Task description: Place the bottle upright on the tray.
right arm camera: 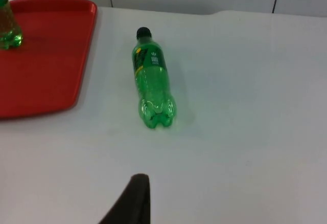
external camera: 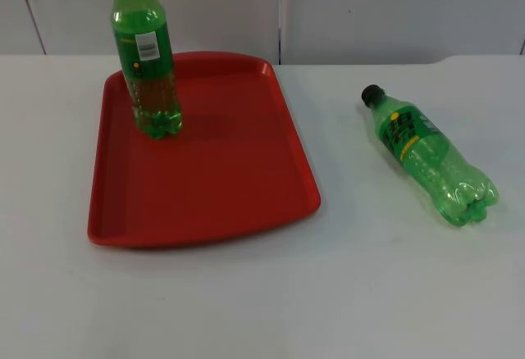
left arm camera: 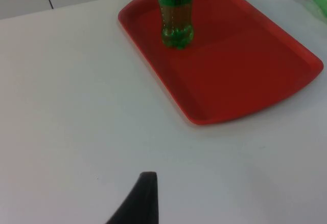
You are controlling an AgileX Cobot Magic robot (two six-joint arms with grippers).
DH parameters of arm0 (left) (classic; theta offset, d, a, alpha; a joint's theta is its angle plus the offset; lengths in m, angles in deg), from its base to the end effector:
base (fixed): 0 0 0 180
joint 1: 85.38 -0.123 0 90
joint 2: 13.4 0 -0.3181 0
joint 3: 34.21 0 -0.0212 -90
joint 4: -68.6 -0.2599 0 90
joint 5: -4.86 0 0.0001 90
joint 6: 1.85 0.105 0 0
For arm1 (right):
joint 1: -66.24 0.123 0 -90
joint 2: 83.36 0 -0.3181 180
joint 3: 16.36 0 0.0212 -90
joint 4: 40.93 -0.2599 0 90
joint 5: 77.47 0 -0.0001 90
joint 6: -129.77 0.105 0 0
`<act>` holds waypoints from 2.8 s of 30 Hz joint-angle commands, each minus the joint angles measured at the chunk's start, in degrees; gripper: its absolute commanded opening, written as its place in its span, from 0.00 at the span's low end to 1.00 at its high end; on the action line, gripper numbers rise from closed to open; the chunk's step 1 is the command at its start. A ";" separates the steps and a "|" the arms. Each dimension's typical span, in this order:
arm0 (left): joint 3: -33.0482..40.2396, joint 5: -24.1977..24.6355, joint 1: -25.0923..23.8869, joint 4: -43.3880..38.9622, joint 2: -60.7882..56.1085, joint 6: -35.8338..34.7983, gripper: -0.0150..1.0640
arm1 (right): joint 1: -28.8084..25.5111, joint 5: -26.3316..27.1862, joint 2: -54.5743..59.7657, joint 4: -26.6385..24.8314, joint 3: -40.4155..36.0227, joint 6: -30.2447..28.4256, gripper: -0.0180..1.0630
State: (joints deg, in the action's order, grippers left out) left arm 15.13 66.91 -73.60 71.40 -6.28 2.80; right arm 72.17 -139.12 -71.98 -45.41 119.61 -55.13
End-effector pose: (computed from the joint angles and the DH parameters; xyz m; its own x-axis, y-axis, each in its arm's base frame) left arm -0.0191 -0.0006 0.2736 -0.4520 0.1537 -0.8787 0.2679 0.9630 0.0306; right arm -0.0173 0.0055 0.3031 -0.4429 -0.0945 -0.8916 -0.1856 0.9826 -0.0119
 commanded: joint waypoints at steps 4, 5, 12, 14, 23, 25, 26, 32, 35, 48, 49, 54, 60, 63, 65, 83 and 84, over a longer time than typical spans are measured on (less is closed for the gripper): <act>0.28 -0.43 0.18 -0.26 -0.15 -0.21 0.99 | -0.11 1.51 10.71 -0.37 6.86 -0.27 0.98; 0.28 -0.43 0.18 -0.26 -0.15 -0.21 0.99 | -0.11 1.51 13.34 -0.37 8.37 -0.27 0.98; 0.28 -0.43 0.18 -0.26 -0.15 -0.21 0.99 | -0.11 1.51 26.08 -0.37 15.22 -0.27 0.98; 0.28 -0.43 0.18 -0.26 -0.15 -0.21 0.99 | -0.11 1.51 33.04 -0.37 18.93 -0.27 0.98; 0.28 -0.43 0.18 -0.26 -0.15 -0.21 0.99 | -0.11 1.37 51.82 -2.95 29.09 -2.82 0.98; 0.28 -0.43 0.18 -0.26 -0.15 -0.21 0.99 | -0.11 1.37 56.78 -3.67 31.62 -3.69 0.97; 0.28 -0.43 0.18 -0.26 -0.15 -0.21 0.99 | -0.11 1.37 56.78 -3.67 31.62 -3.69 0.97; 0.28 -0.43 0.18 -0.26 -0.15 -0.21 0.99 | 0.00 1.47 69.49 -3.67 37.94 -3.69 0.95; 0.28 -0.43 0.18 -0.26 -0.15 -0.21 0.99 | 0.00 1.47 76.06 -3.67 41.43 -3.69 0.95; 0.28 -0.43 0.18 -0.26 -0.15 -0.21 0.99 | 2.80 -1.97 93.00 -2.54 55.41 -3.04 0.95; 0.28 -0.43 0.18 -0.26 -0.15 -0.21 0.99 | 4.35 -1.94 95.17 -1.20 58.08 -2.54 0.95; 0.28 -0.43 0.18 -0.26 -0.15 -0.21 0.99 | 7.77 -4.69 102.32 2.01 65.32 0.73 0.95; 0.28 -0.43 0.18 -0.26 -0.15 -0.21 0.99 | 10.45 -8.10 111.92 3.55 73.40 3.47 0.95; 0.28 -0.43 0.18 -0.36 -0.15 -0.21 0.99 | 11.67 -7.99 114.87 5.85 75.39 4.90 0.95; 0.28 -0.43 0.18 -0.36 -0.15 -0.21 0.99 | 12.60 -8.02 117.73 6.53 77.09 5.53 0.95; 0.28 -0.43 0.18 -0.36 -0.15 -0.21 0.99 | 14.78 -8.32 134.99 6.92 91.24 7.29 0.95; 0.28 -0.43 0.18 -0.36 -0.15 -0.21 0.99 | 14.78 -8.32 134.99 6.92 91.24 7.29 0.95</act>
State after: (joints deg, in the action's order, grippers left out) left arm 15.13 66.91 -73.60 71.40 -6.28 2.67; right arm 86.55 -147.00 62.91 -38.66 210.32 -47.91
